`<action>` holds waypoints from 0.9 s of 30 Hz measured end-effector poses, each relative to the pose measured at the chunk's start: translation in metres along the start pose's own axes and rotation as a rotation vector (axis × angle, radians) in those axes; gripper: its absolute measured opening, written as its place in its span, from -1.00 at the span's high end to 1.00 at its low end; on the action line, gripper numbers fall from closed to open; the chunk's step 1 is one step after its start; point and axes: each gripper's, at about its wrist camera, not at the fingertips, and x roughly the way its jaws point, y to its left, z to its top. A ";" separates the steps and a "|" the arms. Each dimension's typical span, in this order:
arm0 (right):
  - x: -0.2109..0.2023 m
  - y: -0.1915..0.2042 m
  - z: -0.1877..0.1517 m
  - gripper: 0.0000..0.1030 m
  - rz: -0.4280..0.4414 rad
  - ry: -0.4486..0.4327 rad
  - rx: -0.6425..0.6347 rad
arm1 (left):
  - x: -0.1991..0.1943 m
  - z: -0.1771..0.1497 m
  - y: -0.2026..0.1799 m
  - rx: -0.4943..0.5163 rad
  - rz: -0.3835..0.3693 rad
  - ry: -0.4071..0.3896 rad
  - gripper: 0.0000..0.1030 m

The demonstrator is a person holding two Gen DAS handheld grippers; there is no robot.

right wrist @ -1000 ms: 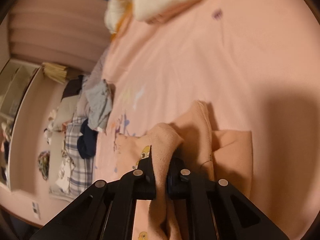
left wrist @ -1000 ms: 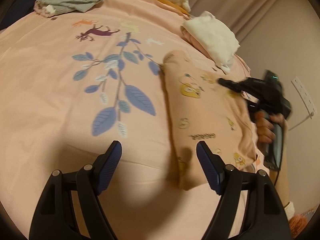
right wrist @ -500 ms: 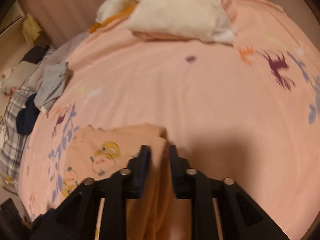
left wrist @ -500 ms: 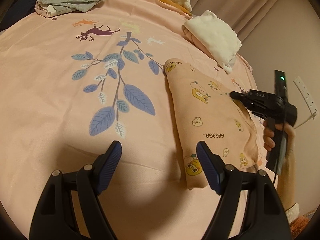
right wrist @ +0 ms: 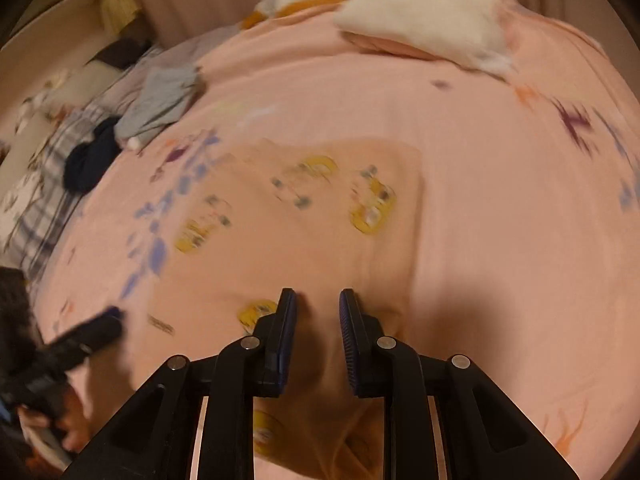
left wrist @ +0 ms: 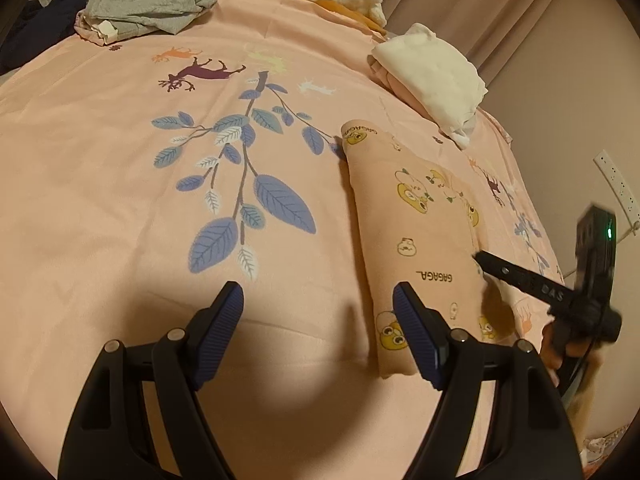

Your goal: Fold small clothes

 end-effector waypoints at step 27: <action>-0.022 -0.001 -0.076 0.24 -0.069 -0.101 0.044 | -0.010 -0.003 0.015 -0.085 -0.002 0.016 -0.52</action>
